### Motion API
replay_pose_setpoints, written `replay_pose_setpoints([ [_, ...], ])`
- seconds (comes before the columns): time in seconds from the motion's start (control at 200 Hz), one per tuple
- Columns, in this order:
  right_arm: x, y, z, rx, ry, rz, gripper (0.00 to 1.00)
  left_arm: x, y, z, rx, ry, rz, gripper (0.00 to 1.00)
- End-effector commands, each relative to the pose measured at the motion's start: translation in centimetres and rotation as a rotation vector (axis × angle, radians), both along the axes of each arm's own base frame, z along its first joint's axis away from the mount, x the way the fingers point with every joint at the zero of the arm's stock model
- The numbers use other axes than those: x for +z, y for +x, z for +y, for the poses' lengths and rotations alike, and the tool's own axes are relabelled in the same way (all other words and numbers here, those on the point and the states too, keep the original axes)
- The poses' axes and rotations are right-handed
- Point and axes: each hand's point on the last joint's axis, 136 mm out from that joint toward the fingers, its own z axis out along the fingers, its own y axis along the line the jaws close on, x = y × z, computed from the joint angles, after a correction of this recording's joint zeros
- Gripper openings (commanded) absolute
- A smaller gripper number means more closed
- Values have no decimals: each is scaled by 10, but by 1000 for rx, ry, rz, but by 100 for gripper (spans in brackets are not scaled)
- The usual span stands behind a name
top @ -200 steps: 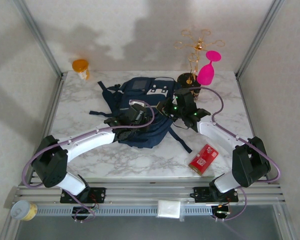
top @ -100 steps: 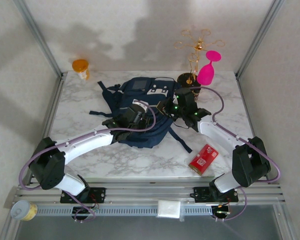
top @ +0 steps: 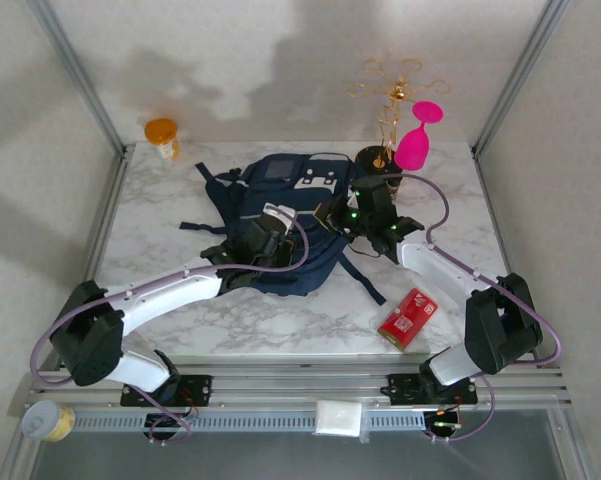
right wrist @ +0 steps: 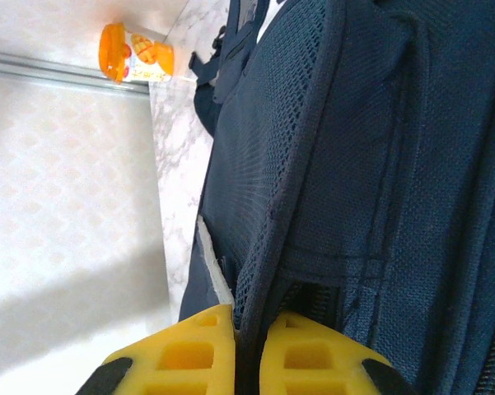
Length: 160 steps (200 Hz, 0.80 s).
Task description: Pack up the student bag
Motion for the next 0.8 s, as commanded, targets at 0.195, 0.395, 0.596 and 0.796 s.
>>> replay_pose_setpoints([
  [0.195,47,17,-26,-7,71,-109,0,-2,-1,37,103,52,-3,0],
  [0.395,46,4,-2,-9,81,-99,19,2,-6,12,31,-63,15,0],
  [0.596,30,-15,28,-36,61,-70,40,16,-1,-11,-9,-159,-10,0],
  [0.796,11,-18,52,-84,66,-51,42,18,0,-16,-17,-182,-15,0],
])
